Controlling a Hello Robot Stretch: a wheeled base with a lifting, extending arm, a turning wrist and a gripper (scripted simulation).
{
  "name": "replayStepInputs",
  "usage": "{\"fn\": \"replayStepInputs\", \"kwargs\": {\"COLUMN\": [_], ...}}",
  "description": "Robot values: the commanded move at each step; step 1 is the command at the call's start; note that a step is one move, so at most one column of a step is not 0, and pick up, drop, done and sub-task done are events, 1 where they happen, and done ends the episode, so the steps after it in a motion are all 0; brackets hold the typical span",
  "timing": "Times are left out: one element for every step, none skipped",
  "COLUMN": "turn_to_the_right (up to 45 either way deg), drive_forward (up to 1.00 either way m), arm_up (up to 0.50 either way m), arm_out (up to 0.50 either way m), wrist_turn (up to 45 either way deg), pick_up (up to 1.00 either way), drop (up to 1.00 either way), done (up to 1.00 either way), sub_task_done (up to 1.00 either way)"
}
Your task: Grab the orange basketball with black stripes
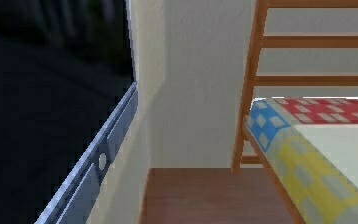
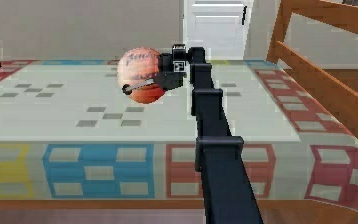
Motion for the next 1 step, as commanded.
{"fn": "replayStepInputs", "kwargs": {"turn_to_the_right": [0.0], "drive_forward": [0.0], "arm_up": [0.0], "arm_out": [0.0], "wrist_turn": [0.0], "pick_up": [0.0], "drop": [0.0], "done": [1.0], "sub_task_done": [0.0]}}
